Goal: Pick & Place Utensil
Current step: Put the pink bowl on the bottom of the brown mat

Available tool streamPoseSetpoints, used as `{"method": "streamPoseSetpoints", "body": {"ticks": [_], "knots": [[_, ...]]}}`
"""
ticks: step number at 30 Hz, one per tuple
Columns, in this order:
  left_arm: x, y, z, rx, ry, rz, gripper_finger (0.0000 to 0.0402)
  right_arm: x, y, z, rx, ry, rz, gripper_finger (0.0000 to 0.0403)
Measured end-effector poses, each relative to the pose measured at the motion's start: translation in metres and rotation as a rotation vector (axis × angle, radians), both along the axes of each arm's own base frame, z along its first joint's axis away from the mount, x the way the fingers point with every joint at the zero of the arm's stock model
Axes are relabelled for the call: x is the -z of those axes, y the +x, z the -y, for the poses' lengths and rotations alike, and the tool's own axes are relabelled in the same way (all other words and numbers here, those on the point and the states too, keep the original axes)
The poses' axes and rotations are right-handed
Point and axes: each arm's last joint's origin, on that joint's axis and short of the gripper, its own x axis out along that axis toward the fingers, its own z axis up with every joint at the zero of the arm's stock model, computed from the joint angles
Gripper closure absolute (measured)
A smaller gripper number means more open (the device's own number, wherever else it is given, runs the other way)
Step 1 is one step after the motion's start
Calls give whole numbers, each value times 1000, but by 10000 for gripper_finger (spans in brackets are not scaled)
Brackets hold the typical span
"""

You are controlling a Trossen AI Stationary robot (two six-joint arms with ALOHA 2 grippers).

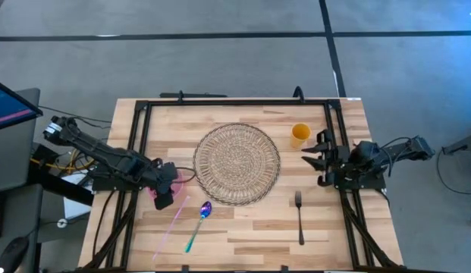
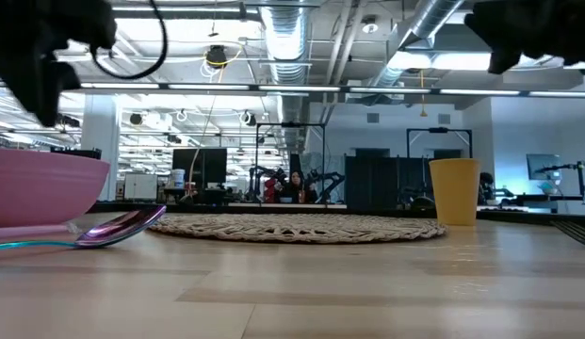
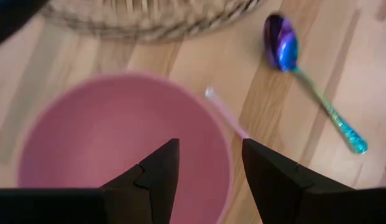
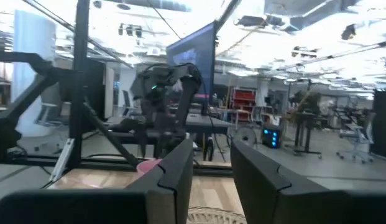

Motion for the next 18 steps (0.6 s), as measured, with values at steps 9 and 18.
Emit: {"method": "streamPoseSetpoints", "body": {"ticks": [9, 18], "knots": [[20, -1, 7, 8, -17, 1, 225, -31, 41, 1, 63, 39, -161, 301], [34, -2, 7, 18, -27, -14, 225, -37, 87, 5, 124, 27, -317, 277]]}}
